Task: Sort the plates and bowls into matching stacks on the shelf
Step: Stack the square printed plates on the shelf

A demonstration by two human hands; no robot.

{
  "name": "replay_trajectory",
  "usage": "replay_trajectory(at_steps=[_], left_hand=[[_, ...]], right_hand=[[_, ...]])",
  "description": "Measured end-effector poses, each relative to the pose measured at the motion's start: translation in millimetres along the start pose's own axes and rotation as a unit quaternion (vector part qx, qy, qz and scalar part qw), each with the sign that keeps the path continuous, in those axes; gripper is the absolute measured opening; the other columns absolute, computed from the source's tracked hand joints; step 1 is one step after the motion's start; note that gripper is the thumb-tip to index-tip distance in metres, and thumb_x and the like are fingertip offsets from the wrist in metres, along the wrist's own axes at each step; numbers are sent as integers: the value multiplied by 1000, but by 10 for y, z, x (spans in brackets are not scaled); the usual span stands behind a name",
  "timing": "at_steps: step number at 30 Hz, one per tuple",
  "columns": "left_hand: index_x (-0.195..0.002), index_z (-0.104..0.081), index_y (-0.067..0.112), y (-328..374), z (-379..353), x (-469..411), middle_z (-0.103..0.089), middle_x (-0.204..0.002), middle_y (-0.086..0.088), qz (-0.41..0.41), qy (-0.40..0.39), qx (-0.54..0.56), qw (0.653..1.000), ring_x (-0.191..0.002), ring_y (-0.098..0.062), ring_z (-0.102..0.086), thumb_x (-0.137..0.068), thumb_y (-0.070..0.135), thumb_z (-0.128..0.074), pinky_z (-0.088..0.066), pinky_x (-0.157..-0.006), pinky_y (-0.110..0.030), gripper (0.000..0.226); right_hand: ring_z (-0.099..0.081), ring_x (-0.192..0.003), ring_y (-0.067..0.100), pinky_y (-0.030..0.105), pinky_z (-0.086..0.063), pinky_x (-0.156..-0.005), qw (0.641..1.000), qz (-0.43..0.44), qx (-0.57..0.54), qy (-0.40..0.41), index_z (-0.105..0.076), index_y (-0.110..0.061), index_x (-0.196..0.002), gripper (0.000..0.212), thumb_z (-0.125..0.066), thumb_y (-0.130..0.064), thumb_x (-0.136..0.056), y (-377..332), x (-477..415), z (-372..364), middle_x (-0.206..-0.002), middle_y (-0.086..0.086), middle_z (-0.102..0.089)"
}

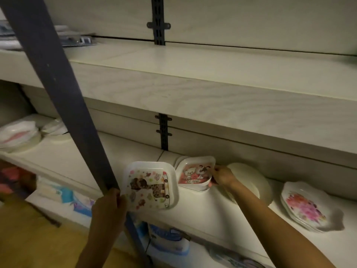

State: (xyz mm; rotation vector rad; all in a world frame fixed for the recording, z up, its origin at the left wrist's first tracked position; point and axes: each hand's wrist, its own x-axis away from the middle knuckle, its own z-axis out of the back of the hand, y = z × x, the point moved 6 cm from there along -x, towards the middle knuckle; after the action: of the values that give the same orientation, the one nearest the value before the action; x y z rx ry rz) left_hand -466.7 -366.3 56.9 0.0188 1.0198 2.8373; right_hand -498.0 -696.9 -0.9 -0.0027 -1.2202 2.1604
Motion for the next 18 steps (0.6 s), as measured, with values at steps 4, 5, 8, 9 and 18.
replay_trajectory(at_steps=[4, 5, 8, 9, 18], left_hand=[[-78, -49, 10, -28, -7, 58, -64, -69, -17, 1, 26, 18, 999, -66, -36, -63, -91, 13, -49, -54, -67, -48, 13], [-80, -51, 10, -20, -26, 47, -65, -73, -15, 9, 14, 8, 1000, -69, -32, -63, -92, 15, -49, -54, -71, -46, 12], [-94, -56, 7, -5, -85, -9, -67, -90, -13, 28, -25, -50, 998, -82, -25, -64, -93, 23, -48, -53, -88, -39, 17], [-96, -56, 6, 4, -97, -20, -66, -92, -13, 27, -26, -61, 997, -82, -23, -62, -93, 23, -48, -52, -88, -37, 19], [-79, -49, 15, 121, -412, -247, -64, -82, -12, -12, -32, -5, 999, -76, -26, -64, -92, 21, -50, -54, -78, -38, 14]], right_hand=[[-68, -93, 36, 46, -53, -90, 1000, -19, 20, -6, -68, -7, -96, 24, -53, -25, -92, -11, -64, -65, -100, 18, -71], [-69, -91, 34, 45, -54, -89, 999, -22, 34, -11, -69, -8, -96, 25, -53, -27, -92, -3, -70, -70, -98, 16, -72], [-71, -82, 29, 43, -56, -85, 998, -39, 54, 0, -71, -10, -92, 30, -51, -32, -91, 62, -101, -60, -92, 14, -74], [-72, -76, 26, 40, -58, -82, 998, -42, 56, 3, -70, -11, -87, 28, -52, -32, -90, 71, -96, -54, -88, 12, -75], [-58, -38, 1, 18, -43, -55, 987, 17, 157, -35, -51, -21, -58, 40, -41, -25, -96, -73, 284, 274, -50, -5, -61]])
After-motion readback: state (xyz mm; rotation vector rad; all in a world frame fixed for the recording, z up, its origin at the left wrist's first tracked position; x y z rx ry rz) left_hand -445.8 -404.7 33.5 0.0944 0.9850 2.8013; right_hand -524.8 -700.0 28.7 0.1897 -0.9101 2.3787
